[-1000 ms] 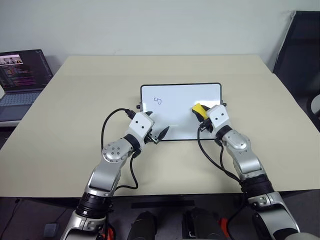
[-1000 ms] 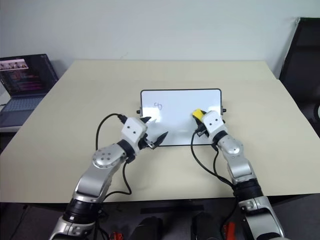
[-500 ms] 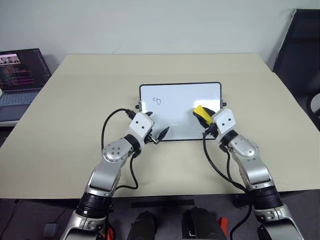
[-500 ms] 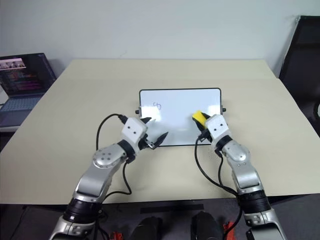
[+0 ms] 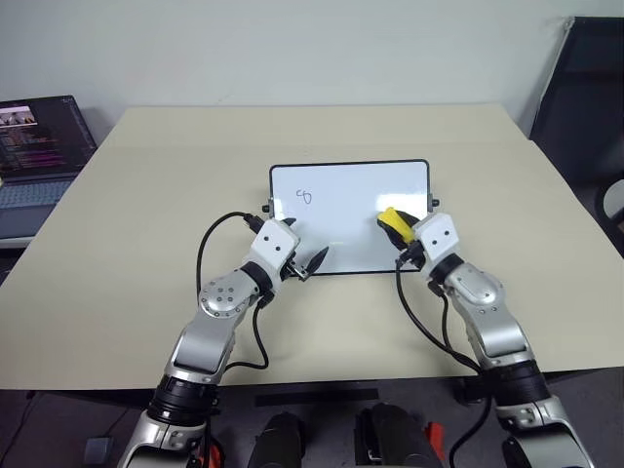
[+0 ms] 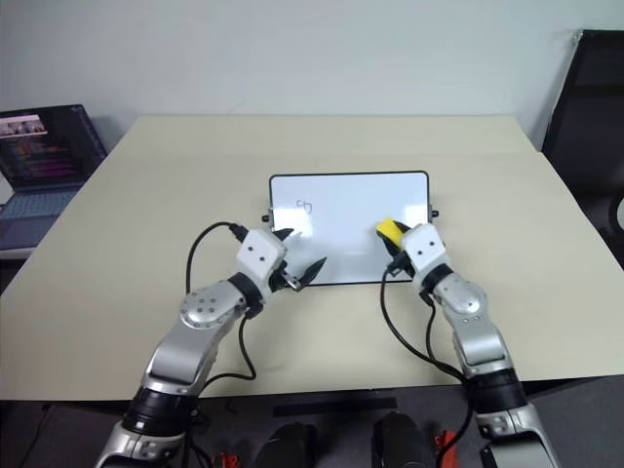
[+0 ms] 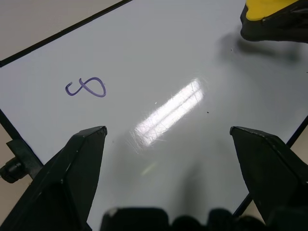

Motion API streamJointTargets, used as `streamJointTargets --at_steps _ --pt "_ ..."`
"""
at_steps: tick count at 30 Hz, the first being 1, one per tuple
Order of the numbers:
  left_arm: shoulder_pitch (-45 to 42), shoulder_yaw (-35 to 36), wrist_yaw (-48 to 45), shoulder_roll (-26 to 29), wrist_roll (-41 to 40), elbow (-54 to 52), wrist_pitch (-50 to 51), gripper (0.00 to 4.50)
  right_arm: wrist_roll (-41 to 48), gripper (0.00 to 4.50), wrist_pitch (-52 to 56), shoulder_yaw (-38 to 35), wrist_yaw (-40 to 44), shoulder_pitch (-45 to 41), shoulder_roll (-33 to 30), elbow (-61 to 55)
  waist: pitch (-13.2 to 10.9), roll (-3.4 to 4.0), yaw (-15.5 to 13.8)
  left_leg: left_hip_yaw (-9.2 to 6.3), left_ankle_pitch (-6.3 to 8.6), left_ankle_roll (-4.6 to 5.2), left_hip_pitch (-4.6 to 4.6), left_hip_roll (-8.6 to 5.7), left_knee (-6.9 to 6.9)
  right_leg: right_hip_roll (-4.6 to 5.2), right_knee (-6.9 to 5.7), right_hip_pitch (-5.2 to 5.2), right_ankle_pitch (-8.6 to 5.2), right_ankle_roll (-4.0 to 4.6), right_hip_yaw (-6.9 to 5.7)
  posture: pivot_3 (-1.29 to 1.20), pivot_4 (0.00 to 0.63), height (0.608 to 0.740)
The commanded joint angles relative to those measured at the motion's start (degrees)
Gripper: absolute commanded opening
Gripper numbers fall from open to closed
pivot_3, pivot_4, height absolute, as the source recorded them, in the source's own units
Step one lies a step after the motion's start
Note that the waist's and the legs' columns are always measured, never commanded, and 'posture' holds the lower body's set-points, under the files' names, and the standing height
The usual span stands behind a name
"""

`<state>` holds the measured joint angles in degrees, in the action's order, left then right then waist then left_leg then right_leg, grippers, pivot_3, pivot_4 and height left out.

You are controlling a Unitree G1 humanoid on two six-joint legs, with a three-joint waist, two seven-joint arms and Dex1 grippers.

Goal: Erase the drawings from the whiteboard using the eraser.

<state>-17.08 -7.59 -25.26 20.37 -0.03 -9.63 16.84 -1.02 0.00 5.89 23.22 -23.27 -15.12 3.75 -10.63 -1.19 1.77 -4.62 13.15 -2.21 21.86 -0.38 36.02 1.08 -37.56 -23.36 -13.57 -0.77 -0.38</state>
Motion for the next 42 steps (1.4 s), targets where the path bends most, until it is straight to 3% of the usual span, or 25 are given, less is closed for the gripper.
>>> streamJointTargets --at_steps 1,20,34,42 --pt "-0.07 1.63 2.28 0.35 1.45 -1.56 -0.18 4.5 -0.08 1.11 -2.33 0.22 -0.83 -2.94 1.23 0.25 0.0 0.01 -0.12 -0.01 0.0 0.0 0.01 0.0 0.0 -0.01 0.0 -0.01 0.0 0.0 -0.01 0.0 0.15 0.74" --pt "1.03 4.03 5.95 0.06 2.6 -0.68 3.46 4.5 -3.09 1.11 -14.16 5.89 -0.42 -25.31 11.65 27.28 -0.02 0.02 -0.08 -0.02 0.0 0.0 0.01 0.05 -0.04 0.05 -0.01 -0.02 0.01 0.01 0.0 0.0 0.15 0.74" --pt "1.31 4.21 6.28 -0.1 2.58 -1.2 3.6 4.5 -8.55 1.11 -16.04 6.81 -6.05 -34.21 14.62 45.04 -0.03 0.04 -0.06 -0.01 0.0 0.0 0.03 0.07 -0.06 0.08 -0.08 -0.1 0.01 0.04 0.03 0.0 0.15 0.74" --pt "0.8 4.0 6.23 -0.33 2.57 -0.84 3.39 4.5 -8.98 1.11 -17.65 6.93 -6.44 -35.43 16.57 46.94 -0.04 0.04 0.01 0.0 0.0 0.0 0.02 0.07 -0.06 0.07 -0.11 -0.1 0.01 0.05 0.05 0.0 0.15 0.74"
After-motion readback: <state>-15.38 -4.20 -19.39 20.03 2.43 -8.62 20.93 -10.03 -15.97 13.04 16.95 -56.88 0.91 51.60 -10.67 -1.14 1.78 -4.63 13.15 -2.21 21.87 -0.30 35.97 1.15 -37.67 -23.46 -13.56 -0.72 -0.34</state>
